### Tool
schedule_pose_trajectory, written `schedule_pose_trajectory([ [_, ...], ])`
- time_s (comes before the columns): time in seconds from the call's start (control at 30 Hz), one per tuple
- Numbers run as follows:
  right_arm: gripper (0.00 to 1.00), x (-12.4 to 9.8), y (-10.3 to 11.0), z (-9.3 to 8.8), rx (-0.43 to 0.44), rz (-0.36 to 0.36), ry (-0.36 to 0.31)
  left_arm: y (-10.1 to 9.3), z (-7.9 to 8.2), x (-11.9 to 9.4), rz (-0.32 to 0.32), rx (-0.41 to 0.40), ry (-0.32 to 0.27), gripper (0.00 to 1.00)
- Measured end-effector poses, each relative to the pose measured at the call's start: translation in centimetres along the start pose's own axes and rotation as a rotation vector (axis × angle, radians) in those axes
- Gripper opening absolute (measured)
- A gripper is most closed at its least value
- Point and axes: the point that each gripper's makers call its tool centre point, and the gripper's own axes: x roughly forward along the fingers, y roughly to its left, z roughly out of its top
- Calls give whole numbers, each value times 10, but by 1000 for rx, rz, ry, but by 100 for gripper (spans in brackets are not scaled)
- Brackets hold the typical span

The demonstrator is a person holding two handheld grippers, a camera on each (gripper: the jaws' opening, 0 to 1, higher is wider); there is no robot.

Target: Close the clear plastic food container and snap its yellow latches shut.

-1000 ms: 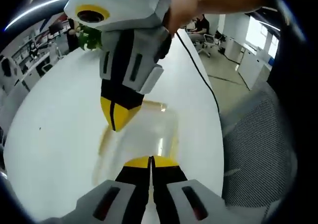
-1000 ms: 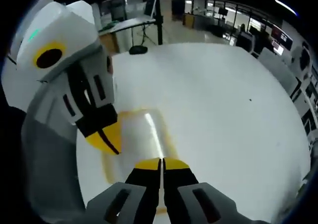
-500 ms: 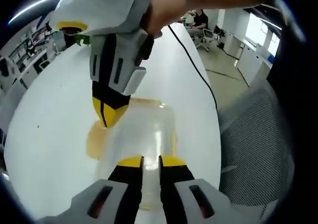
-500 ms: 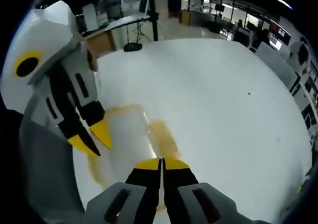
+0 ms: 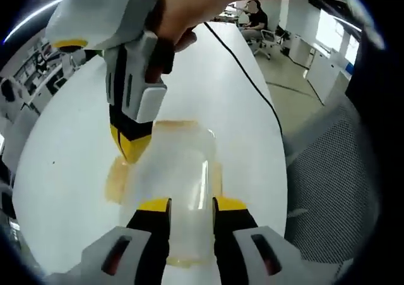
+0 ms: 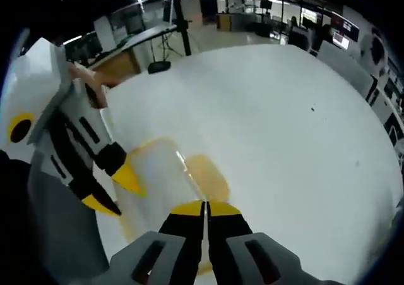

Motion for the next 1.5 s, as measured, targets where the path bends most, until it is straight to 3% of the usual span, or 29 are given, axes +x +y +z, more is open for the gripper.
schedule_pose_trajectory([
  [0.07,0,-4,-1,-5,-14,-7,50,1,6,0,48,37,-6,29],
  [0.17,0,-3,-1,10,-121,0,10,-1,10,2,85,49,-2,31],
  [0.23,4,0,-1,14,-87,16,27,1,13,2,125,98,13,33],
  [0.27,4,3,-1,18,-83,31,26,0,18,2,143,178,15,33],
  [0.33,5,6,2,22,-94,49,25,-5,19,3,139,233,29,29],
  [0.5,9,15,10,14,-154,119,74,-6,17,4,130,157,43,25],
  [0.63,8,16,11,10,-99,190,74,-7,16,2,135,136,48,30],
  [0.8,12,12,16,1,-35,264,132,-15,14,2,94,82,40,32],
  [0.83,12,12,17,-1,-31,274,139,-16,15,3,92,90,40,33],
  [0.87,11,10,19,-3,-30,290,147,-15,12,2,89,146,59,33],
  [0.9,11,11,18,-2,-32,297,143,-20,17,4,61,171,36,32],
  [1.0,13,8,20,-3,-13,329,153,-15,17,4,61,156,31,34],
  [1.03,17,7,26,-10,11,360,200,-15,17,3,55,145,29,34],
  [1.07,25,9,26,-13,-6,351,201,-17,15,3,35,145,34,33],
  [1.13,29,9,29,-17,-68,365,208,-15,12,0,46,152,42,35],
  [1.23,25,9,28,-9,-18,352,194,-21,6,-7,27,141,62,34],
  [1.3,24,11,28,-7,-23,351,194,-38,4,-9,-40,91,56,33],
  [1.37,24,12,27,-7,-25,353,199,-40,3,-7,-33,106,62,33],
  [1.43,24,12,27,-7,-25,360,202,-39,-3,0,-21,182,106,33],
  [1.5,25,11,29,-8,-12,374,206,-38,-3,7,-4,159,116,38],
])
